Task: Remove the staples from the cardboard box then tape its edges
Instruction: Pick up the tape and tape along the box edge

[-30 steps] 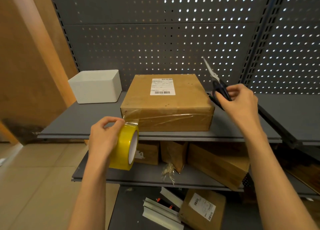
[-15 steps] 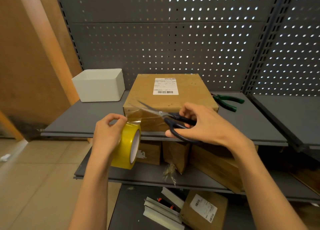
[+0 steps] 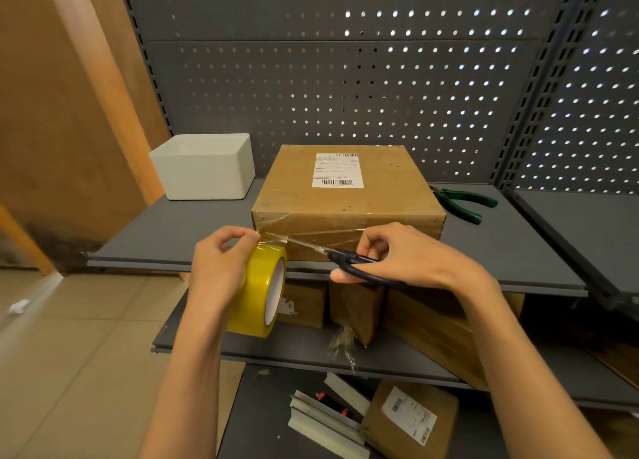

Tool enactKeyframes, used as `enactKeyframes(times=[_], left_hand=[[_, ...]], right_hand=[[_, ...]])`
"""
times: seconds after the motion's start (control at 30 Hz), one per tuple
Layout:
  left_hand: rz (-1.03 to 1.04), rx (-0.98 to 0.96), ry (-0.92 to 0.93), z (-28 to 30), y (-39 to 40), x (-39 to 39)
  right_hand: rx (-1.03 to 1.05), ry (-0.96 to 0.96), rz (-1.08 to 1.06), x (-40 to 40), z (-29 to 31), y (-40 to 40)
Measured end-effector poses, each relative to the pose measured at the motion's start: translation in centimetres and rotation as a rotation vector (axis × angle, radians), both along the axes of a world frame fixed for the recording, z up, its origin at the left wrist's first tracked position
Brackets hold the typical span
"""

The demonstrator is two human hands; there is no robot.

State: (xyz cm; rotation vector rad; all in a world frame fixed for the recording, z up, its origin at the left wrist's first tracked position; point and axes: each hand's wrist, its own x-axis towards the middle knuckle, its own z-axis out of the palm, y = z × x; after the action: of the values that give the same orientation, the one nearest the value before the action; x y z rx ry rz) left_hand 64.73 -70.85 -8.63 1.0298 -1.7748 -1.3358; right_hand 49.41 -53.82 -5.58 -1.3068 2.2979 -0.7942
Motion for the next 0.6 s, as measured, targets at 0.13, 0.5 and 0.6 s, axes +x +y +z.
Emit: enactKeyframes(times=[0.13,0.5,0.6], left_hand=[[-0.001,0.018,0.021,-0.1,-0.1,0.0],[-0.019,0.019,0.047,-0.1,-0.3,0.0],[-0.021,0.033,0.039,-0.1,-0.3,0.0]], right_hand=[[-0.016,-0.029,0.017,0.0,-0.5,-1.2],[-0.066,-0.157,0.095,0.2,0.1,-2.6],[-0.09,-0.203,0.099,0.2,-0.1,-2.7]])
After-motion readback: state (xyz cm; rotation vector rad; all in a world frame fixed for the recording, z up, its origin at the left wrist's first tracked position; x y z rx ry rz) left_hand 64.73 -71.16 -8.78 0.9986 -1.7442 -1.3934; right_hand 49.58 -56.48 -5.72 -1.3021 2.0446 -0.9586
